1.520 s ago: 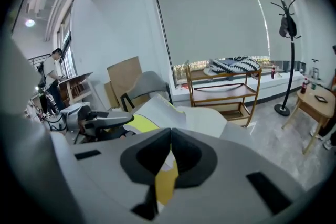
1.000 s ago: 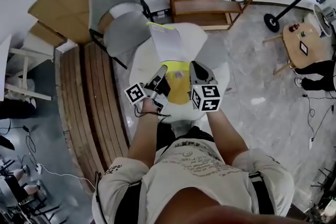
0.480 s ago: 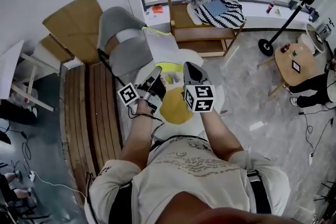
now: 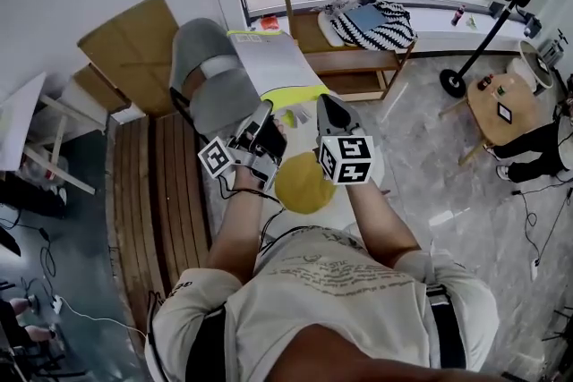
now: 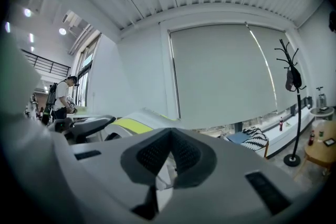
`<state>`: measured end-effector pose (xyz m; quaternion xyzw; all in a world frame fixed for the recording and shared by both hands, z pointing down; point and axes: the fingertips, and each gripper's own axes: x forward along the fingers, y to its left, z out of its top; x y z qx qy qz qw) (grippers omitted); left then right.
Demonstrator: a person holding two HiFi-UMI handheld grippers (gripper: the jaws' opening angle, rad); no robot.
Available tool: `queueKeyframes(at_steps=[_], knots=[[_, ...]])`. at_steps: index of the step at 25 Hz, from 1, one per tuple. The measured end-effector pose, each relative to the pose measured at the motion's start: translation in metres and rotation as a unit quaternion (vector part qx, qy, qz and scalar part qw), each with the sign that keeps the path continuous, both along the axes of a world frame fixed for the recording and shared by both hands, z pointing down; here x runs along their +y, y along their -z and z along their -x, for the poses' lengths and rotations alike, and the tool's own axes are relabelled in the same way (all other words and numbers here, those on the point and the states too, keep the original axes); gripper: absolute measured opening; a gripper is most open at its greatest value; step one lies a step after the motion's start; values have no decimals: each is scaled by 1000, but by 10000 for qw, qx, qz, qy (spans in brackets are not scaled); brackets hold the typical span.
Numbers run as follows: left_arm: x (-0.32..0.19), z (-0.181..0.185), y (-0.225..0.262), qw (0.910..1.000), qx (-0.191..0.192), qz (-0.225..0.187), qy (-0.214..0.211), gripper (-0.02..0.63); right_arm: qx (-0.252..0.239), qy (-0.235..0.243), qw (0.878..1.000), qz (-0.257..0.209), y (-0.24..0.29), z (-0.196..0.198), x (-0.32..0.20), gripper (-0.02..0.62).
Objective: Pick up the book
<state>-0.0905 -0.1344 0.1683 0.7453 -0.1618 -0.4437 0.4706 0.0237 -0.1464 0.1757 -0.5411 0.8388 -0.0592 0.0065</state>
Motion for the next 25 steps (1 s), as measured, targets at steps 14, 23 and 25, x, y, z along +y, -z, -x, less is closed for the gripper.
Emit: queueKeyframes(at_steps=[14, 23, 25], knots=[[7, 3, 3, 9999, 89, -60, -35, 87, -75, -78, 9999, -102, 11, -6, 6, 25], [17, 3, 17, 9993, 132, -316, -129, 92, 4, -108, 9997, -217, 14, -6, 12, 25], [18, 3, 17, 9992, 130, -340, -141, 92, 4, -121, 9997, -223, 14, -6, 12, 25]])
